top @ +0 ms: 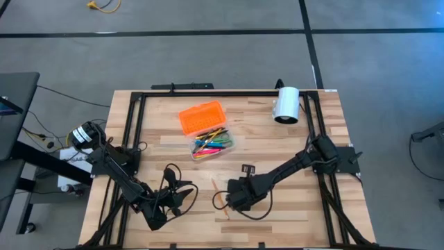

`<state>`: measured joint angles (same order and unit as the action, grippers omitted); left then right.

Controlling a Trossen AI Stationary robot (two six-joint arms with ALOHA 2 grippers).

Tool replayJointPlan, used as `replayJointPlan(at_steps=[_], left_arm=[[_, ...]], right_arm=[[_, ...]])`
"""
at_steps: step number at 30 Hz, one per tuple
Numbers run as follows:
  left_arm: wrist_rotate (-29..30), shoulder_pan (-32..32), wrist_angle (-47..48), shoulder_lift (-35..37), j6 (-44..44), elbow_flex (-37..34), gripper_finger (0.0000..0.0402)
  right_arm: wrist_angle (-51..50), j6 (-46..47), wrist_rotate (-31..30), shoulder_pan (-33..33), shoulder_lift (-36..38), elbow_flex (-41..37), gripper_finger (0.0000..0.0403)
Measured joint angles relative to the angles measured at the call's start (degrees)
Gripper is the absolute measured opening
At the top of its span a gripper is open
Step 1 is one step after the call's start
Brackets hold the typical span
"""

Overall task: Pick & place school supplies into a supply box
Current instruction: Put the green pen into the supply box

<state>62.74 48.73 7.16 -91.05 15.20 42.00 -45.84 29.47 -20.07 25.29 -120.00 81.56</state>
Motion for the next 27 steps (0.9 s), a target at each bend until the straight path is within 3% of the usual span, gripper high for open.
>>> replayJointPlan(at_steps=[18,27], left_arm=[[0.0,0.0,0.0,0.0,0.0,0.0,0.0139],[0.0,0.0,0.0,0.0,0.0,0.0,0.0139]], right_arm=[[-1.8,0.5,-14.6,2.5,0.3,0.4,0.001],[-3.3,-4.5,-29.1,-0.3,0.3,0.5,0.0011]])
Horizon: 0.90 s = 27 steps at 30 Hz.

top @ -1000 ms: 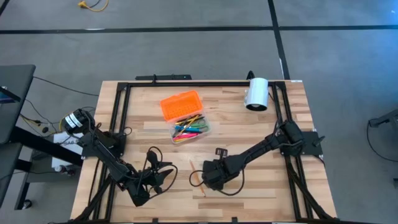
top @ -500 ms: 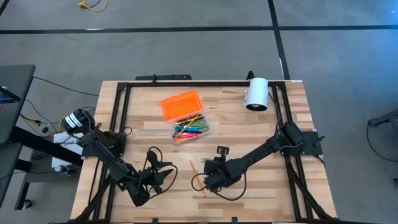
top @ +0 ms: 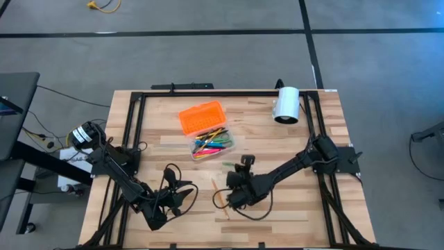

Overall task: Pick & place school supplies into a supply box
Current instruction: Put the green pen into the supply box

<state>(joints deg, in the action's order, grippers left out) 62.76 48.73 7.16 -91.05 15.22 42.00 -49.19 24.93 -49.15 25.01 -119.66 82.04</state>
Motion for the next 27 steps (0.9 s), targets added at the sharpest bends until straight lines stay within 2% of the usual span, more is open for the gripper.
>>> replayJointPlan(at_steps=[3,10,17,21,27], left_arm=[[0.0,0.0,0.0,0.0,0.0,0.0,0.0139],[0.0,0.0,0.0,0.0,0.0,0.0,0.0139],[-0.2,0.0,2.2,0.0,1.8,0.0,0.0139],[-0.8,0.0,3.3,0.0,3.1,0.0,0.0139],[-0.8,0.0,3.5,0.0,3.3,0.0,0.0139]], right_arm=[[1.4,-5.2,-3.0,-2.6,0.0,0.1,0.0011],[10.2,-20.7,-3.4,-10.0,0.1,0.1,0.0016],[20.9,-35.7,3.1,-14.4,0.1,0.1,0.0018],[24.5,-39.3,6.9,-16.2,0.1,0.1,0.0019],[26.3,-40.4,7.3,-17.8,0.1,0.1,0.0032]])
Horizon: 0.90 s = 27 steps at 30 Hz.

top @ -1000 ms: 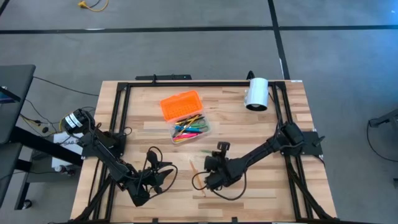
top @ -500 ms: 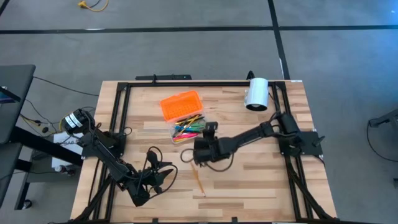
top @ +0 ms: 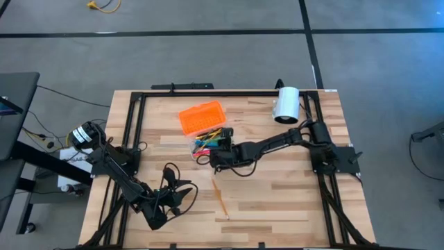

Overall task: Pick & place school supplies into a supply box
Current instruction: Put the green pen into the supply box, then put the orange pencil into the supply box

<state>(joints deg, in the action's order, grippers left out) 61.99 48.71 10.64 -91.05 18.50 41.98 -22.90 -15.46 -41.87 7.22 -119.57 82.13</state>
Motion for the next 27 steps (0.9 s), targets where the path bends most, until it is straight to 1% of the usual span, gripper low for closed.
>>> replayJointPlan(at_steps=[8,17,22,24,27], left_arm=[[0.0,0.0,0.0,0.0,0.0,0.0,0.0139],[-0.1,0.0,0.0,0.0,0.1,0.0,0.0139],[-1.1,-0.1,0.0,0.0,0.0,0.0,0.0139],[-2.3,-0.4,-0.1,0.0,0.0,0.0,0.0139],[-4.3,-1.2,-0.5,-0.2,-0.1,0.0,0.0139]], right_arm=[[1.5,-0.3,0.1,-0.6,0.0,0.0,0.0057],[2.6,-1.5,0.0,-0.4,0.0,0.0,0.0124],[1.7,-1.1,-0.8,2.9,1.2,0.0,0.0151],[1.4,0.0,-1.0,4.8,2.4,0.2,0.0154],[-1.9,4.2,-1.5,7.7,4.8,0.1,0.0153]])
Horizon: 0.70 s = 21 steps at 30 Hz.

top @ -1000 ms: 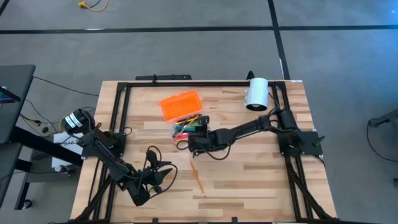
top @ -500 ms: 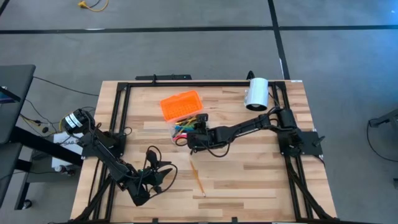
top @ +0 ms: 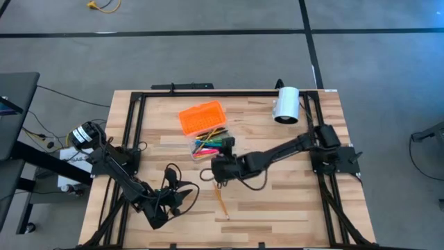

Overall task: Pick & place school supplies into a supply box
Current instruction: Put the orange pencil into the supply box

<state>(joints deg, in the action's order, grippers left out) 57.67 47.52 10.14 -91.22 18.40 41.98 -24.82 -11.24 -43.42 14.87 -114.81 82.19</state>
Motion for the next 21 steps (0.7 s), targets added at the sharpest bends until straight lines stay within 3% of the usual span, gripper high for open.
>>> replayJointPlan(at_steps=[6,13,21], left_arm=[[-5.6,-3.2,-10.2,-3.6,-10.8,0.0,0.0139],[-28.9,-10.3,-31.5,-9.1,-34.1,0.1,0.0139],[-44.3,-18.1,-34.0,-9.7,-41.5,2.1,0.0139]], right_arm=[[-12.5,13.5,-0.2,6.6,6.3,0.0,0.0137],[-24.0,26.3,-2.9,14.8,8.9,0.0,0.0127],[-33.7,43.7,-5.0,24.5,8.8,0.0,0.0127]])
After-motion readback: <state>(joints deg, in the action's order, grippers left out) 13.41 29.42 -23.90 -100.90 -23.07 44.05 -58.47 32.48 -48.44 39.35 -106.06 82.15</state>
